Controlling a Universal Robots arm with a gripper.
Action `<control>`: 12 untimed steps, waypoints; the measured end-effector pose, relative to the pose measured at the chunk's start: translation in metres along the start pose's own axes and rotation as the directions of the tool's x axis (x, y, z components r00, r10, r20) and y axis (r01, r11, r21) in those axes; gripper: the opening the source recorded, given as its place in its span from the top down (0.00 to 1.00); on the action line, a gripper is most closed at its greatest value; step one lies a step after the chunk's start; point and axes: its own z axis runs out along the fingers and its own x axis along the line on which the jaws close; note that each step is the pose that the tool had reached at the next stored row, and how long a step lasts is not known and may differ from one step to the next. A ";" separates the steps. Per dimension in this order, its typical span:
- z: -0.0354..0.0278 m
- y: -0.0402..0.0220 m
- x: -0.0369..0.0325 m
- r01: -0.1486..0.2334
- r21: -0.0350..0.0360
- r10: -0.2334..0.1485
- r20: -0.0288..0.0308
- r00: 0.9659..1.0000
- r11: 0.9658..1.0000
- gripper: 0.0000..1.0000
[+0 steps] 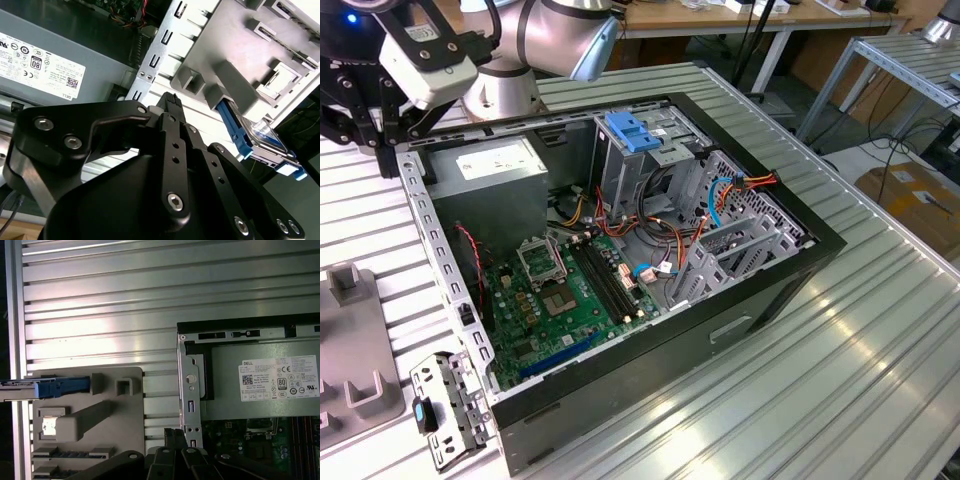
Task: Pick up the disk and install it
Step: 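Reach for the disk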
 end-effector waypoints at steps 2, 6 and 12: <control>0.0001 0.0000 0.0006 0.000 0.000 0.000 -0.001 1.000 1.000 0.89; 0.0003 -0.0002 0.0022 0.000 0.000 0.000 -0.002 1.000 1.000 0.89; 0.0016 -0.0009 0.0111 0.000 0.000 0.000 -0.003 1.000 1.000 0.89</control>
